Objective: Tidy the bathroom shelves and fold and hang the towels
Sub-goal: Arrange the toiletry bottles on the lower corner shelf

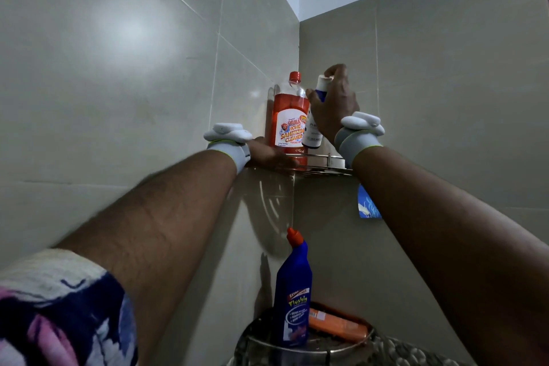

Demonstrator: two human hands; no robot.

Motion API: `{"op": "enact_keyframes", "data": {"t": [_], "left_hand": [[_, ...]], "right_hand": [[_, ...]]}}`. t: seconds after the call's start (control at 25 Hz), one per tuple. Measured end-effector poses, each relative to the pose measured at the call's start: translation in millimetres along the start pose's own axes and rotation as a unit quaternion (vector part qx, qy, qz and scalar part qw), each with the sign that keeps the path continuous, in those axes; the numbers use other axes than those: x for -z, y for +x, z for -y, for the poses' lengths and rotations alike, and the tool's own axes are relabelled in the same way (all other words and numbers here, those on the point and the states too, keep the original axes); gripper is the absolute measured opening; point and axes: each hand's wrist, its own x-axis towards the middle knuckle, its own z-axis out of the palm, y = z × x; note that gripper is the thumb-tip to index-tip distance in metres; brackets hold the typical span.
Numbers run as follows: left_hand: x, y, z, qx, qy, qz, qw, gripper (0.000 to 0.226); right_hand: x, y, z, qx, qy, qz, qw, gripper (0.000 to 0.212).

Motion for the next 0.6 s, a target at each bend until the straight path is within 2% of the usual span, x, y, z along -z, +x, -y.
{"op": "enact_keyframes", "data": {"t": [0.12, 0.2, 0.28, 0.48, 0.6], "left_hand": [[-4, -19, -9, 0.017, -0.068, -0.026, 0.997, 0.066], [-7, -42, -15, -0.012, -0.094, -0.054, 0.994, 0.064], [-7, -59, -16, -0.018, -0.131, -0.067, 0.989, 0.064], [-1, -104, -1, 0.031, -0.146, -0.013, 0.989, 0.043], [0, -139, 9, 0.051, -0.175, 0.046, 0.982, 0.041]], "right_hand": [[9, -18, 19, -0.026, 0.009, 0.028, 0.999, 0.037], [15, -36, 35, -0.054, -0.004, 0.080, 0.995, 0.038], [19, -55, 51, -0.070, -0.025, 0.101, 0.992, 0.043], [44, -90, 102, -0.096, -0.015, 0.136, 0.986, 0.051], [66, -107, 126, -0.139, -0.015, 0.177, 0.974, 0.048]]}}
